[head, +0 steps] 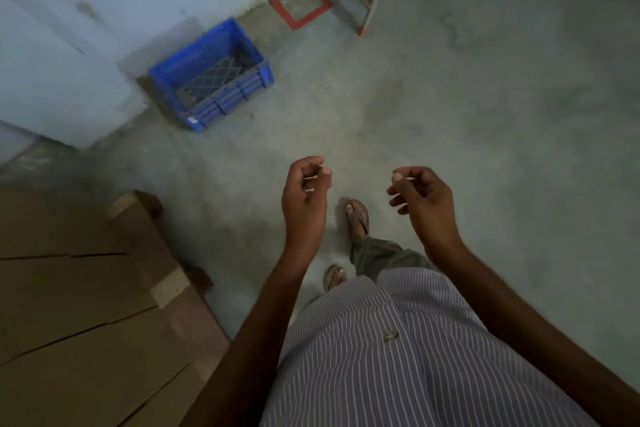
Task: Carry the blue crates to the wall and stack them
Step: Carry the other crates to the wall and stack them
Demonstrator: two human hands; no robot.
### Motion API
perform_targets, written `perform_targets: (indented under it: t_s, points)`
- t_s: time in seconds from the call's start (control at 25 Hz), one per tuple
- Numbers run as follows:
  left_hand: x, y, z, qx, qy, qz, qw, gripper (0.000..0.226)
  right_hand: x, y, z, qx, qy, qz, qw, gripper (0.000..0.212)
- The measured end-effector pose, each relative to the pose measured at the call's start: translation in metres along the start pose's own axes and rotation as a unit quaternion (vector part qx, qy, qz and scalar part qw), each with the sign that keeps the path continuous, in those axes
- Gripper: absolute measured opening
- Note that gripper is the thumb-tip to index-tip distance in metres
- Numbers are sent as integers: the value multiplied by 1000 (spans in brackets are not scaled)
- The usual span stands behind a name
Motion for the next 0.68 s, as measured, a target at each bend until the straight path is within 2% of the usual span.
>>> perform_targets:
  t_s: [0.32,0.56,0.68]
  points:
    - [-176,-103,23,4,0,-212,977,14,-140,162,126,78,-26,158,984,13]
    - [-316,-206,44,19,-38,-332,942,14,-237,297,213,158,-33,265,951,15]
    - [-409,-272,47,22,-43,-387,921,15,-295,367,272,190,-49,286,938,13]
Point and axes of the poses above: each hand's wrist, its own x-axis towards the middle knuckle, its own y-axis out of the back of the hand, z = x × y, the point moved 9 cm from there along x, towards the middle knuckle, and after that the axes turned 10 degrees about -y, right-handed, at the moved point
